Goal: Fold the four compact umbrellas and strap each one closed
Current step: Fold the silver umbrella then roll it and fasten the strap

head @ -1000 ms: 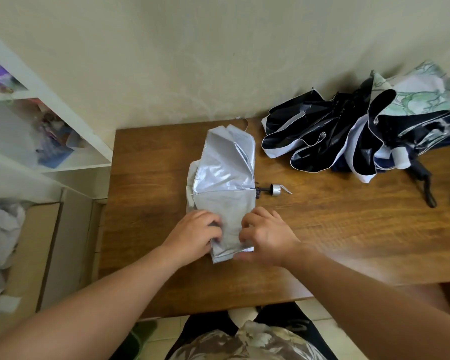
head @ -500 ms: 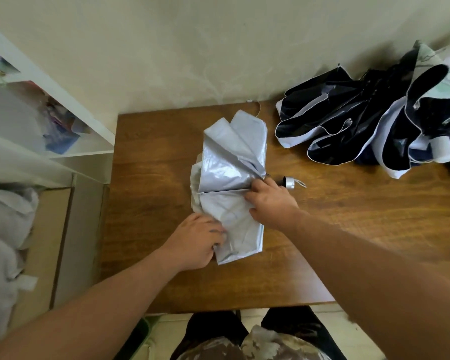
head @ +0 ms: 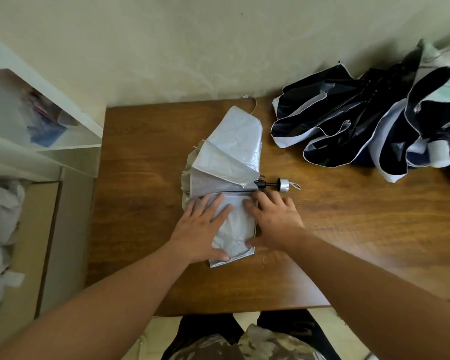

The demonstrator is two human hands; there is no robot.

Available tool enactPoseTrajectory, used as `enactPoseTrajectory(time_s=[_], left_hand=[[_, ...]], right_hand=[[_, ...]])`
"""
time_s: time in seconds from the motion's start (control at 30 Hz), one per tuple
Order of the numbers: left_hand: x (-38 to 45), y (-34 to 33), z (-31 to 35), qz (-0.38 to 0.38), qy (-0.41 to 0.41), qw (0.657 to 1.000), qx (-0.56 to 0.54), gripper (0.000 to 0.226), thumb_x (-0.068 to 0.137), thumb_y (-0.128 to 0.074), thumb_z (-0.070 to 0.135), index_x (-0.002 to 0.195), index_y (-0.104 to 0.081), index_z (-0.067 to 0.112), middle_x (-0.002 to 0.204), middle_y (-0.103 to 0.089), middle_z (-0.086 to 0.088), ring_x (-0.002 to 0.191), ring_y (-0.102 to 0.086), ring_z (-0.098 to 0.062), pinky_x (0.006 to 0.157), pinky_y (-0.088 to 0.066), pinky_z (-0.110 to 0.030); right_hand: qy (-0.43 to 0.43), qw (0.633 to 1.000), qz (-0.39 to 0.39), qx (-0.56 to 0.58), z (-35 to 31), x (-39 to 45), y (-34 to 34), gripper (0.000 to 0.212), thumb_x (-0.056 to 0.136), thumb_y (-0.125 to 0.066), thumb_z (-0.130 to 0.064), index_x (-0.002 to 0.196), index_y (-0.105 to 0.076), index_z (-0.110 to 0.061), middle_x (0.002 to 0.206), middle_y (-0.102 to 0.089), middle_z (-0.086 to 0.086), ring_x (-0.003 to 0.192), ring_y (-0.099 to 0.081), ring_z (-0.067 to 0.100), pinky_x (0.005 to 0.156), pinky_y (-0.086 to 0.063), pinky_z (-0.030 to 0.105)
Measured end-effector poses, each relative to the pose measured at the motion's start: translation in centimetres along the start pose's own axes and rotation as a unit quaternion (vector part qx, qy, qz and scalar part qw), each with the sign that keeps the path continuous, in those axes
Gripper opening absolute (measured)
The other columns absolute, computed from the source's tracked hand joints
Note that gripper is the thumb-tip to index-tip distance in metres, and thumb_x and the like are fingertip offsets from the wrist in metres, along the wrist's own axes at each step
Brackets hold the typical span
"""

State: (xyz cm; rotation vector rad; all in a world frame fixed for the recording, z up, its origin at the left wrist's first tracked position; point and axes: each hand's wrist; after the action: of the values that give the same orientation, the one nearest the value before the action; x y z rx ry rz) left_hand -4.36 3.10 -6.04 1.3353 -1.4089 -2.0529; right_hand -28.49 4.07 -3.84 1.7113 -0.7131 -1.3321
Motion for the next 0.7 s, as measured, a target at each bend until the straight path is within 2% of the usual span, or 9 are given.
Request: enactPoseTrajectory(time_s=[0.07, 0.17, 0.4, 0.53, 0.6, 0.67, 0.7], left_hand=[[-1.1, -0.7, -0.9, -0.014, 0.026, 0.999, -0.024, 0.131, 0.071, -0.048, 0.099, 0.16, 0.028, 0.04, 0.167, 0.039, 0.002, 0.157, 0.03, -0.03, 0.124, 0.021, -0.053], [-2.9, -1.5, -2.4, -0.014, 0.056, 0.998, -0.029, 0.132, 0.067, -0.039, 0.104, 0.158, 0.032, 0.041, 0.17, 0.034, -0.001, 0.155, 0.034, -0.031, 0.124, 0.021, -0.056], [-5.2, -2.4, -3.3, 0.0, 0.072, 0.996, -0.046, 0.123, 0.071, -0.032, 0.104, 0.162, 0.022, 0.042, 0.17, 0.034, 0.002, 0.153, 0.038, -0.031, 0.127, 0.016, -0.056], [-5.7, -1.6, -3.8, -0.013, 0.066, 0.997, -0.045, 0.107, 0.082, -0.023, 0.099, 0.164, 0.018, 0.043, 0.169, 0.035, 0.006, 0.153, 0.038, -0.03, 0.128, 0.015, -0.054], [-6.0, -0.7, -4.3, -0.005, 0.064, 0.996, -0.055, 0.092, 0.091, -0.021, 0.091, 0.167, 0.001, 0.044, 0.174, 0.018, 0.008, 0.159, 0.026, -0.028, 0.129, 0.011, -0.052], [-6.2, 1.2, -4.5, 0.064, 0.085, 0.989, -0.102, 0.068, 0.099, -0.032, 0.077, 0.157, -0.039, 0.042, 0.17, -0.03, 0.009, 0.161, -0.013, -0.025, 0.131, -0.008, -0.049], [-6.2, 2.4, -4.5, 0.113, 0.11, 0.978, -0.135, 0.054, 0.101, -0.041, 0.07, 0.142, -0.055, 0.039, 0.153, -0.053, 0.011, 0.151, -0.038, -0.02, 0.128, -0.026, -0.048]], right_hand=[[-0.013, 1.0, -0.007, 0.012, 0.3, -0.5, -0.6, 0.116, 0.069, -0.065, -0.085, 0.161, -0.013, -0.037, 0.159, -0.014, -0.005, 0.148, -0.016, 0.03, 0.117, -0.026, 0.059], [-0.016, 1.0, 0.002, 0.01, 0.4, -0.9, -0.9, 0.118, 0.068, -0.063, -0.086, 0.162, -0.011, -0.035, 0.164, -0.011, -0.006, 0.15, -0.013, 0.03, 0.119, -0.022, 0.058], [-0.021, 1.0, 0.006, 0.013, 0.0, -1.0, -0.9, 0.12, 0.068, -0.059, -0.088, 0.163, -0.009, -0.035, 0.165, -0.005, -0.006, 0.151, -0.012, 0.03, 0.121, -0.02, 0.059], [-0.019, 1.0, -0.004, 0.012, -0.2, -1.2, -1.0, 0.116, 0.074, -0.058, -0.085, 0.164, -0.004, -0.034, 0.168, 0.0, -0.005, 0.153, -0.006, 0.03, 0.123, -0.016, 0.06], [-0.016, 0.999, -0.011, 0.033, -0.3, -1.5, -0.8, 0.111, 0.079, -0.059, -0.081, 0.164, -0.006, -0.033, 0.169, -0.001, -0.006, 0.155, -0.004, 0.029, 0.124, -0.015, 0.06], [-0.016, 0.996, -0.021, 0.09, -0.2, -1.8, -0.2, 0.1, 0.086, -0.058, -0.074, 0.164, -0.012, -0.032, 0.17, -0.003, -0.008, 0.157, -0.002, 0.025, 0.126, -0.016, 0.057], [-0.024, 0.991, -0.021, 0.133, 0.0, -2.0, 0.3, 0.09, 0.091, -0.058, -0.069, 0.164, -0.02, -0.032, 0.171, -0.009, -0.01, 0.158, -0.007, 0.023, 0.126, -0.02, 0.055]])
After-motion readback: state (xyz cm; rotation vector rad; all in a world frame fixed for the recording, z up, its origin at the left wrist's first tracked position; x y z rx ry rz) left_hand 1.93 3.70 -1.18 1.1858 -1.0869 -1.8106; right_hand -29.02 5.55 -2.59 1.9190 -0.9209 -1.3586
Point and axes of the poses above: each hand's wrist, its own x-axis towards the middle knuckle, its own y-axis out of the back of the hand, z = x × y
